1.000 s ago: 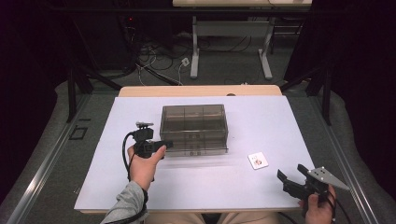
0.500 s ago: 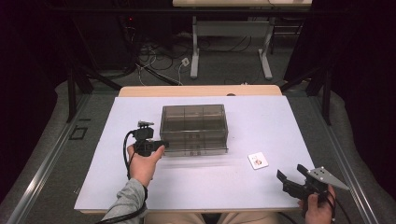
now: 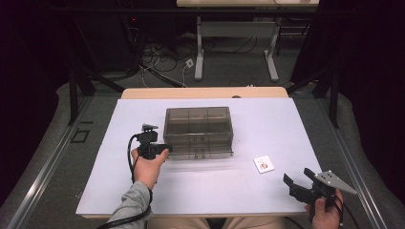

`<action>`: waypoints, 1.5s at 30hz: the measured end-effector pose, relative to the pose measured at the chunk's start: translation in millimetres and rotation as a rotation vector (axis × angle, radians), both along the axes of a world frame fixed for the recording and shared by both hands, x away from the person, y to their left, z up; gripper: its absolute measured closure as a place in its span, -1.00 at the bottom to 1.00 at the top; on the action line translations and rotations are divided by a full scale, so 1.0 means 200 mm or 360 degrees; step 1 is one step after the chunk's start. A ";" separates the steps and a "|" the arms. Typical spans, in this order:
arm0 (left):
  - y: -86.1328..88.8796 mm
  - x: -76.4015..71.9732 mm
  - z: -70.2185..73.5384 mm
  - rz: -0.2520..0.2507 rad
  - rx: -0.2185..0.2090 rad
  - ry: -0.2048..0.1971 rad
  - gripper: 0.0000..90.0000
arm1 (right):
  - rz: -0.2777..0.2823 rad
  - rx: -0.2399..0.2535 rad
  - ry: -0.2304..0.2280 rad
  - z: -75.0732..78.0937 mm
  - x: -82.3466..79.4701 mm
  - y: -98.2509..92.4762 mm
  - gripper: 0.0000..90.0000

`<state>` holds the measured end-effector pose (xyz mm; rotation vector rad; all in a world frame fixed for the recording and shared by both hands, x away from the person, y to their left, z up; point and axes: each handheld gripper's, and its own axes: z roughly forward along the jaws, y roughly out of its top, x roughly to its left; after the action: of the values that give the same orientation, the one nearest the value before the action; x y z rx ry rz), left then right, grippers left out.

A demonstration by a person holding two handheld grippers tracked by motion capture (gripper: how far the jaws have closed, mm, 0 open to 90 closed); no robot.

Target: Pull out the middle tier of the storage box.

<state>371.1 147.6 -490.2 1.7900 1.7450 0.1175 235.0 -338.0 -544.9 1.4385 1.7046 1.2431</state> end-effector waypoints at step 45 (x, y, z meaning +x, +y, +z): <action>0.04 0.00 -0.02 0.0014 -0.0079 0.0042 0.90 | -0.0002 -0.0006 0.0012 0.00 0.00 0.00 -0.66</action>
<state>370.2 155.0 -493.9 1.7556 1.7597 0.0538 234.4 -338.6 -544.1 1.4437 1.7097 1.2348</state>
